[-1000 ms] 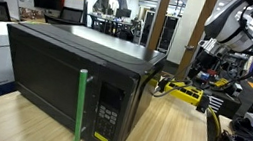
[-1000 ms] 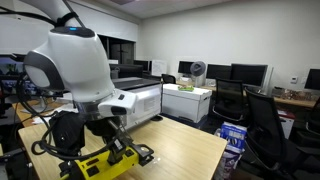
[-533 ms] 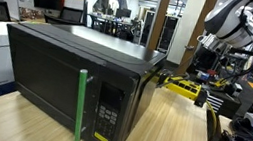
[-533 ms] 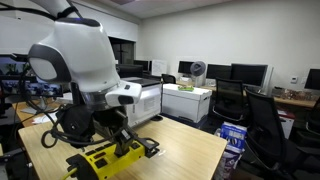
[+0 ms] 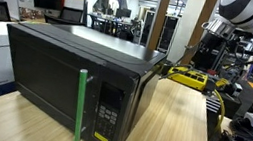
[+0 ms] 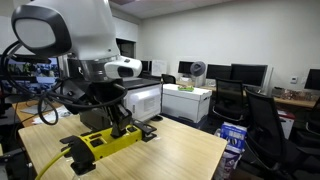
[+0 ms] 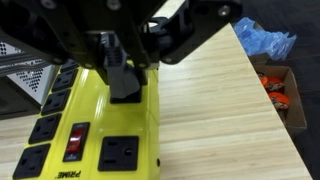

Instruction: Unplug the grey cable

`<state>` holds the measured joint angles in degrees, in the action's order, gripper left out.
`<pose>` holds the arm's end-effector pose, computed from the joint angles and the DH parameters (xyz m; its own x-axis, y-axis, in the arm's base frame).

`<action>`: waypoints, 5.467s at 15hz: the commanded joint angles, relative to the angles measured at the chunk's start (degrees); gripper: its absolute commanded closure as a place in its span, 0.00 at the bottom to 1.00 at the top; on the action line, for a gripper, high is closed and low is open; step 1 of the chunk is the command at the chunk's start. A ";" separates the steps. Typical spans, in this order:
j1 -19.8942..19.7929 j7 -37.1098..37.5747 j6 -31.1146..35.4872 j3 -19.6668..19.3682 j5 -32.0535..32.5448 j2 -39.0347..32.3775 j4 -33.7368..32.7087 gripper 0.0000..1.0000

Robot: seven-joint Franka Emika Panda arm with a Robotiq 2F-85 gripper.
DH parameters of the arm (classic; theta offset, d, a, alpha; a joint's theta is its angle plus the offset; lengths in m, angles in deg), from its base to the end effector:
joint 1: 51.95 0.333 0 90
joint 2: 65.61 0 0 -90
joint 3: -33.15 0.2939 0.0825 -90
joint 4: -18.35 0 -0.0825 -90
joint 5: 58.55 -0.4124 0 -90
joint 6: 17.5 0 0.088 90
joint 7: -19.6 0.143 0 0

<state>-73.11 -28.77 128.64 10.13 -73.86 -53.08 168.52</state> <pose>0.3405 -0.3134 0.2530 0.9566 -0.1451 0.2527 -0.1231 -0.9873 -0.1007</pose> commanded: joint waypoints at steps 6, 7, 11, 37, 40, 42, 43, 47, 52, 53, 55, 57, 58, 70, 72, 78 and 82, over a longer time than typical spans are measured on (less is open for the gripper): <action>1.87 3.30 10.20 -0.11 -1.90 -14.11 -0.81 0.92; 2.54 3.45 12.79 -0.38 -2.15 -14.95 -0.40 0.92; 2.88 2.84 15.21 0.34 -1.84 -13.14 1.43 0.92; 2.79 -1.08 9.54 -0.68 -3.38 -6.40 3.04 0.92; 1.40 0.17 4.91 -1.05 2.83 2.54 4.27 0.92; 2.45 1.58 5.06 -1.41 2.56 -3.03 1.23 0.92; 2.73 1.74 6.04 -2.10 2.07 -5.18 0.81 0.92; 3.16 0.22 8.22 -2.17 -0.60 -8.94 0.72 0.92; 3.98 -0.17 9.99 -1.47 -2.43 -14.56 -0.74 0.92; 4.14 -0.77 10.64 -1.19 -3.78 -16.05 -1.16 0.92; 4.39 -1.13 11.69 -0.32 -6.30 -19.85 -2.44 0.92; 4.08 -0.80 12.62 0.30 -7.11 -23.01 -3.55 0.92; 3.95 -0.54 12.94 0.37 -7.17 -24.52 -4.19 0.92; 1.95 2.30 7.76 -0.84 0.99 2.00 2.79 0.92; 2.89 -0.48 8.63 -1.66 -2.34 0.55 2.98 0.92; 6.69 -8.37 9.71 -4.68 -13.50 -9.36 3.30 0.92; 6.96 -12.85 10.97 -3.57 -20.27 -16.43 1.05 0.92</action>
<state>-66.66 -37.64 138.52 6.15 -88.99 -65.52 172.30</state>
